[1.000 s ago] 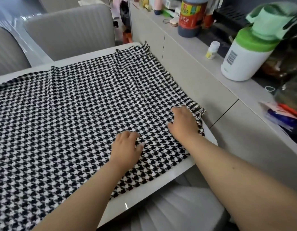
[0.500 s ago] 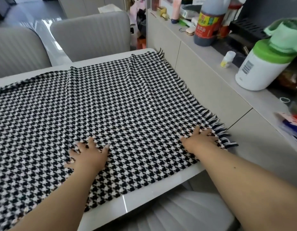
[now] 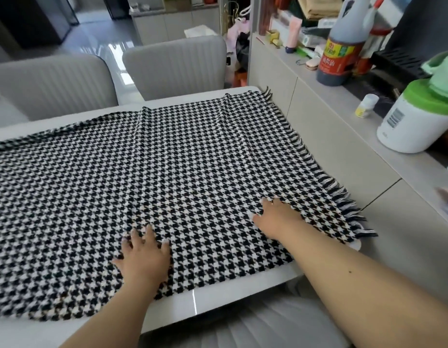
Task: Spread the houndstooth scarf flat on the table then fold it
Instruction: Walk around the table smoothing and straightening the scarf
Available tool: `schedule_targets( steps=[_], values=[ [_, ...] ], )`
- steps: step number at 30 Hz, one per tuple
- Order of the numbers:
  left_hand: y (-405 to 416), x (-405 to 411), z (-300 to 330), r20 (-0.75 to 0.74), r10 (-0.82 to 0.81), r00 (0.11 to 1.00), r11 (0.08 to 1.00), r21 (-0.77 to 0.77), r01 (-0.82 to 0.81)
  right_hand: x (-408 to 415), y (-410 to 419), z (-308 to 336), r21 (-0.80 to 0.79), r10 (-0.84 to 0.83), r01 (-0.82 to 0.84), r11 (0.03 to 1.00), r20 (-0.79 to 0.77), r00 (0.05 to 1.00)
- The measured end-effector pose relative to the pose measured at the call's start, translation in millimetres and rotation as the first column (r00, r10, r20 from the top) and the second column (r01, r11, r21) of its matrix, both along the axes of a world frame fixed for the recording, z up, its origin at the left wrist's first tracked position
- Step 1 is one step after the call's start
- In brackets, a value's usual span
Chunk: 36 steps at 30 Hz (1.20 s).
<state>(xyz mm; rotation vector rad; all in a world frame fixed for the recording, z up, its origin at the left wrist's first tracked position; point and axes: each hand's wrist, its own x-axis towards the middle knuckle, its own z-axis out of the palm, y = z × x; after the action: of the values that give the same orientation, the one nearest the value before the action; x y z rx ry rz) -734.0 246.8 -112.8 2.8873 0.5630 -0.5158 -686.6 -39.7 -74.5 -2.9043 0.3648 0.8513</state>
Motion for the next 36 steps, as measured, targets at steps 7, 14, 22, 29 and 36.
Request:
schedule_targets(
  steps=[7,14,22,29,36],
  values=[
    [49.7,-28.2,29.3,-0.123,0.104,0.987,0.990,-0.088,-0.115,10.1,86.4,30.1,0.127,0.192,-0.205,0.970,0.110,0.975],
    [93.5,-72.1,82.9,-0.058,0.214,0.975,0.968,-0.123,-0.219,-24.1,195.9,64.6,0.295,0.351,-0.388,0.873,0.172,0.921],
    [203.2,-154.2,129.9,0.081,0.318,0.944,0.937,-0.181,-0.300,-91.4,333.9,95.5,0.354,0.451,-0.506,0.787,0.232,0.862],
    [331.6,-249.4,152.1,0.156,0.467,0.870,0.853,-0.339,-0.397,-159.1,480.4,95.0,0.593,0.302,-0.339,0.730,0.165,0.939],
    [451.3,-276.1,162.5,0.227,0.640,0.734,0.697,-0.573,-0.431,-191.1,589.1,90.9,0.805,-0.049,0.141,0.577,-0.138,0.989]
  ],
)
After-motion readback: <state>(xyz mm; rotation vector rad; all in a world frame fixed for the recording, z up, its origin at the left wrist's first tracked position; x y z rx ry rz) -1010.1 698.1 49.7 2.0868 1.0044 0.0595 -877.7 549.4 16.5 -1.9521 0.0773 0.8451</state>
